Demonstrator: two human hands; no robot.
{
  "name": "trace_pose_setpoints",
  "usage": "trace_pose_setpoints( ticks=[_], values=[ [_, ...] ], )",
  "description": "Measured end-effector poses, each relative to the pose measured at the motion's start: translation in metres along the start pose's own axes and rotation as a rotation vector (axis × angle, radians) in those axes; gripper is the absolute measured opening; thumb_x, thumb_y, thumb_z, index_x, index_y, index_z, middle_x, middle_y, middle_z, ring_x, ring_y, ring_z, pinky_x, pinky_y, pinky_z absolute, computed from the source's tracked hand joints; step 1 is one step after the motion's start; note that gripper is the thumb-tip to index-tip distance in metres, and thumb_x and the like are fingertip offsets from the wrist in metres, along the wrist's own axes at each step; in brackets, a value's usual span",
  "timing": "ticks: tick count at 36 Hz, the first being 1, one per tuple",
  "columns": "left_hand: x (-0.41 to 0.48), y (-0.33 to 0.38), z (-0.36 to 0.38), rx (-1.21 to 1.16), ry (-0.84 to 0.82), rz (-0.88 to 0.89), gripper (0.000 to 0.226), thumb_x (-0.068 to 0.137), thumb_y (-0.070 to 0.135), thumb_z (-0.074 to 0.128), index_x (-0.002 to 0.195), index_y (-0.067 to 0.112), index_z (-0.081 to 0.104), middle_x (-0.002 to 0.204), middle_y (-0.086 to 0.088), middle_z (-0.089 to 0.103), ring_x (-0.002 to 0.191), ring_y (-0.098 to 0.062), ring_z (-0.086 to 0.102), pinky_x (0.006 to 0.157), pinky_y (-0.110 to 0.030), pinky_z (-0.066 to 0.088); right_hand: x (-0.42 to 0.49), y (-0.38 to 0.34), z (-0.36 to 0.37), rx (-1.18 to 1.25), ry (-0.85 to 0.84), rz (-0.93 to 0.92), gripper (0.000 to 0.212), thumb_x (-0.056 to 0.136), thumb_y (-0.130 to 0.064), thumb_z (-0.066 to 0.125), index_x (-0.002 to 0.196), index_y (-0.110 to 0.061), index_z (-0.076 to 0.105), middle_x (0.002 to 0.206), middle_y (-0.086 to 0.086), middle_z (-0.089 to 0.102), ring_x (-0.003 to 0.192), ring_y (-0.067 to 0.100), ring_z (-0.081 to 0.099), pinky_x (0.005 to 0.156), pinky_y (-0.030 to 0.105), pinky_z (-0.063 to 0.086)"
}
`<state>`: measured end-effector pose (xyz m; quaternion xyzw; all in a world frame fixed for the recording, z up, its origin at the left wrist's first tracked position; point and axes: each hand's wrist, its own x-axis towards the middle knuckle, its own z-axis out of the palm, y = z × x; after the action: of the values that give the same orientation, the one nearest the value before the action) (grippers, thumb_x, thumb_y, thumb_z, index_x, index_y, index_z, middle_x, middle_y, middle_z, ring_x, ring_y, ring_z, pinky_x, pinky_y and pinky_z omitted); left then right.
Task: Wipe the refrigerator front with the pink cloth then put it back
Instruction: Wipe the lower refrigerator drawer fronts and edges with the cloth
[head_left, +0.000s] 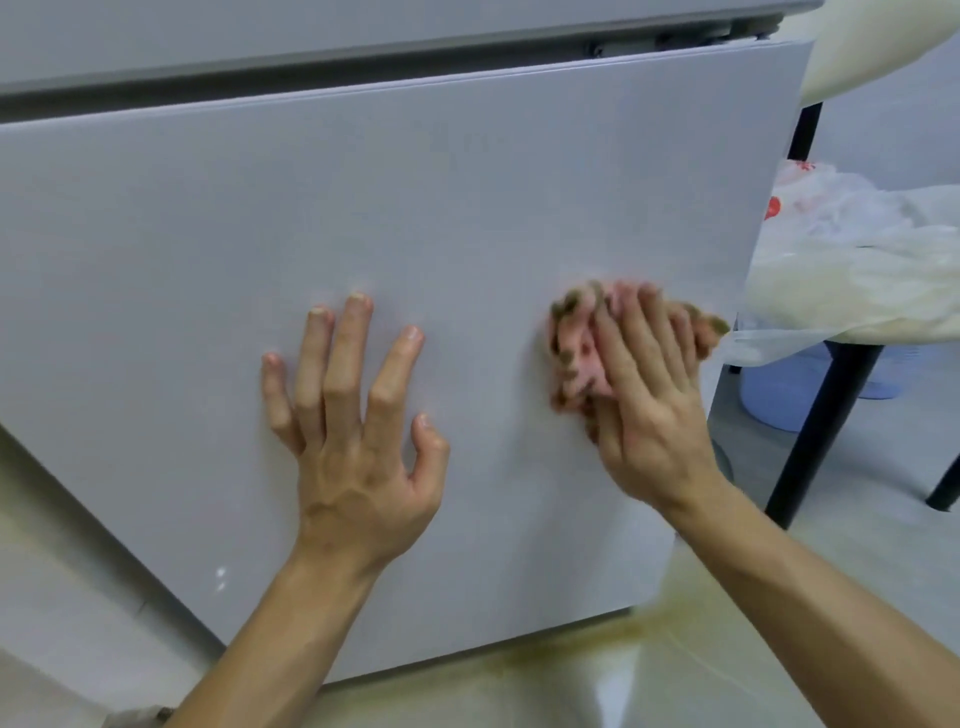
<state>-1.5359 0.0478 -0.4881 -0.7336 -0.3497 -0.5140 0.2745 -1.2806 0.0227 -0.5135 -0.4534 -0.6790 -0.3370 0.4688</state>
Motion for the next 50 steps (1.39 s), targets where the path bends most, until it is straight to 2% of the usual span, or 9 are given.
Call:
trace_pose_setpoints(
  ticks=[7, 13, 19, 25, 30, 36, 44, 48, 50],
  values=[
    [0.002, 0.010, 0.009, 0.016, 0.004, -0.005, 0.069, 0.085, 0.015, 0.065, 0.151, 0.019, 0.044, 0.166, -0.013, 0.027, 0.162, -0.022, 0.007, 0.125, -0.060, 0.001, 0.140, -0.009, -0.031, 0.152, 0.338, 0.300, 0.058, 0.100, 0.000, 0.045, 0.157, 0.007, 0.035, 0.166, 0.029, 0.029, 0.157, 0.047, 0.019, 0.129, 0.058, 0.004],
    [0.002, 0.009, 0.009, 0.014, 0.005, -0.005, 0.070, 0.087, 0.015, 0.064, 0.152, 0.021, 0.042, 0.167, -0.012, 0.025, 0.162, -0.021, 0.004, 0.126, -0.058, -0.002, 0.080, -0.004, -0.004, 0.072, 0.409, 0.299, 0.051, 0.110, -0.014, 0.039, 0.153, 0.012, 0.035, 0.159, 0.037, 0.034, 0.153, 0.051, 0.025, 0.128, 0.062, 0.012],
    [0.003, 0.011, 0.011, 0.029, 0.028, -0.003, 0.069, 0.087, 0.015, 0.064, 0.152, 0.020, 0.042, 0.166, -0.013, 0.027, 0.162, -0.021, 0.004, 0.126, -0.058, -0.002, -0.079, -0.006, 0.027, -0.037, 0.063, 0.273, 0.068, 0.109, -0.032, 0.033, 0.168, -0.021, 0.002, 0.176, 0.000, -0.006, 0.163, 0.024, -0.004, 0.132, 0.047, -0.003],
    [0.003, 0.013, 0.011, 0.028, 0.027, -0.009, 0.069, 0.086, 0.013, 0.064, 0.151, 0.019, 0.043, 0.166, -0.014, 0.027, 0.161, -0.029, 0.011, 0.125, -0.059, -0.002, -0.111, -0.001, 0.028, -0.120, -0.037, 0.262, 0.067, 0.109, -0.032, 0.028, 0.168, -0.022, -0.003, 0.176, -0.001, -0.011, 0.163, 0.022, -0.008, 0.132, 0.043, -0.006],
    [0.002, 0.011, 0.010, 0.030, 0.018, 0.000, 0.069, 0.088, 0.016, 0.062, 0.154, 0.019, 0.042, 0.166, -0.015, 0.027, 0.162, -0.027, 0.009, 0.125, -0.061, 0.000, -0.052, 0.007, 0.006, -0.059, -0.015, 0.276, 0.075, 0.105, -0.032, 0.033, 0.167, -0.019, -0.008, 0.175, -0.003, -0.016, 0.161, 0.019, -0.013, 0.130, 0.044, -0.012],
    [0.003, 0.012, 0.011, 0.027, 0.017, -0.003, 0.071, 0.087, 0.014, 0.064, 0.153, 0.019, 0.041, 0.166, -0.014, 0.025, 0.158, -0.034, 0.013, 0.125, -0.058, -0.003, 0.107, 0.017, -0.034, 0.183, 0.310, 0.464, 0.064, 0.107, -0.018, 0.039, 0.161, 0.010, 0.017, 0.169, 0.034, 0.010, 0.160, 0.045, 0.010, 0.130, 0.056, 0.008],
    [0.003, 0.009, 0.007, 0.027, -0.002, 0.015, 0.069, 0.088, 0.015, 0.065, 0.153, 0.020, 0.043, 0.166, -0.014, 0.026, 0.158, -0.032, 0.013, 0.126, -0.058, -0.002, 0.086, 0.018, -0.014, 0.256, 0.494, 0.670, 0.058, 0.110, -0.034, 0.036, 0.160, -0.005, 0.033, 0.154, 0.007, 0.048, 0.143, 0.017, 0.046, 0.118, 0.032, 0.039],
    [0.002, 0.009, 0.008, 0.026, 0.010, 0.012, 0.068, 0.089, 0.016, 0.064, 0.153, 0.019, 0.044, 0.166, -0.015, 0.028, 0.158, -0.033, 0.014, 0.126, -0.058, -0.001, -0.023, 0.002, 0.014, 0.329, 0.362, 0.781, 0.056, 0.112, -0.032, 0.036, 0.166, -0.034, 0.019, 0.171, 0.007, 0.025, 0.147, 0.028, 0.044, 0.116, 0.048, 0.044],
    [0.002, 0.008, 0.009, 0.026, 0.008, 0.014, 0.068, 0.089, 0.016, 0.064, 0.154, 0.019, 0.043, 0.166, -0.016, 0.029, 0.158, -0.034, 0.014, 0.125, -0.059, -0.001, -0.072, -0.013, 0.020, 0.250, 0.249, 0.813, 0.060, 0.112, -0.019, 0.036, 0.167, -0.024, 0.011, 0.175, -0.017, -0.001, 0.161, 0.014, 0.017, 0.129, 0.038, 0.023]
  ],
)
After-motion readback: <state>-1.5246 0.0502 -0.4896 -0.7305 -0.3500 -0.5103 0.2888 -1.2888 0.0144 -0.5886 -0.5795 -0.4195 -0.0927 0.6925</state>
